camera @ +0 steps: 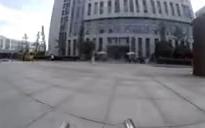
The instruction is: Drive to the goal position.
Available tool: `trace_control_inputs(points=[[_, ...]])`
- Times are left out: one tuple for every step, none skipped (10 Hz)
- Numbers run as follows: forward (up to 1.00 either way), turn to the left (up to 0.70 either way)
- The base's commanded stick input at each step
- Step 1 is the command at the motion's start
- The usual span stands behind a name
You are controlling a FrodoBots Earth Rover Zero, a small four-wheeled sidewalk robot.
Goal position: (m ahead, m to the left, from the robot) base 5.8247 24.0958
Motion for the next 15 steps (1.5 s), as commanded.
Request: trace_control_inputs(points=[[0.7,0.0],[0.7,0.0],[0.7,0.0],[0.7,0.0],[0.7,0.0],[0.7,0.0],[0.7,0.02],[0.7,0.08],[0.7,0.14],[0.7,0.14],[0.7,0.14],[0.7,0.03],[0.7,0.0],[0.7,0.0],[0.7,0.0]])
